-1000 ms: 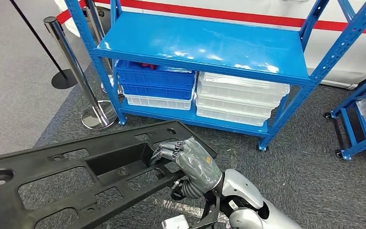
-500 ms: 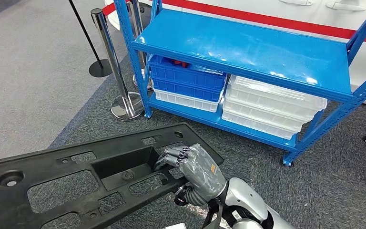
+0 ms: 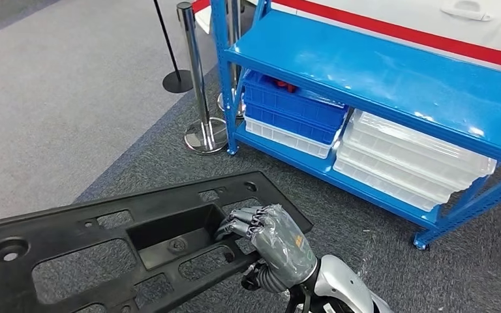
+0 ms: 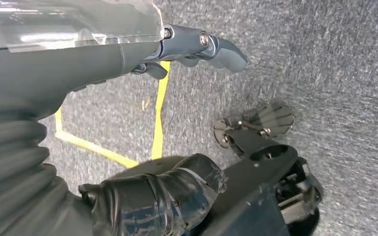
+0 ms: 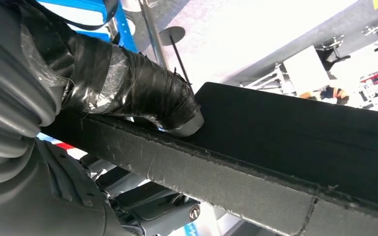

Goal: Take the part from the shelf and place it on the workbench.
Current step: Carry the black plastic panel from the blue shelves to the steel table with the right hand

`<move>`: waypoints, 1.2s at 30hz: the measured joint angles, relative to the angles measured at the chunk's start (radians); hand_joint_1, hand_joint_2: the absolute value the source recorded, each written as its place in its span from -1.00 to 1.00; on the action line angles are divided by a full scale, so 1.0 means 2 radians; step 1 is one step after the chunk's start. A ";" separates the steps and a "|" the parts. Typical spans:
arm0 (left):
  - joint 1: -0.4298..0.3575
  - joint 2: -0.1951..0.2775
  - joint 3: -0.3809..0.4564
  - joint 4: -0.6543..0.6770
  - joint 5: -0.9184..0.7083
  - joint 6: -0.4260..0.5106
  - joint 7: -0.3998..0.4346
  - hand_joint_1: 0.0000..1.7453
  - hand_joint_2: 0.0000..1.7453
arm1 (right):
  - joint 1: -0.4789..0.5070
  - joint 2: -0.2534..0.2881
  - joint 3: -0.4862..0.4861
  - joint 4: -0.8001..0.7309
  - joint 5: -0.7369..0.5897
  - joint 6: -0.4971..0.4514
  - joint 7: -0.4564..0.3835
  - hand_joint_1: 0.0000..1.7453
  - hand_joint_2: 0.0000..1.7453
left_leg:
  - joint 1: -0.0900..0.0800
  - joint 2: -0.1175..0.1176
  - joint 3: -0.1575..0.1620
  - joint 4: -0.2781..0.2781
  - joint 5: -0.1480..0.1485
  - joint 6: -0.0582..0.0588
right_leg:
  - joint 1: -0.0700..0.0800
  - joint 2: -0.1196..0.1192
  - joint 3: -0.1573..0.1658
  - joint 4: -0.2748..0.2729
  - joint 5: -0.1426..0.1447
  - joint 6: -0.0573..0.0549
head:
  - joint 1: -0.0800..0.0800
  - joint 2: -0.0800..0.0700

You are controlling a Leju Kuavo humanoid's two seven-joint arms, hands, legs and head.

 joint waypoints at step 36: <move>-0.001 0.004 -0.028 0.000 -0.010 0.004 -0.007 -1.00 1.00 | 0.019 -0.009 0.000 -0.014 -0.029 -0.013 -0.022 1.00 1.00 | 0.004 -0.023 -0.006 -0.003 0.011 0.017 | -0.004 0.059 -0.039 0.099 -0.062 0.010 | 0.010 0.000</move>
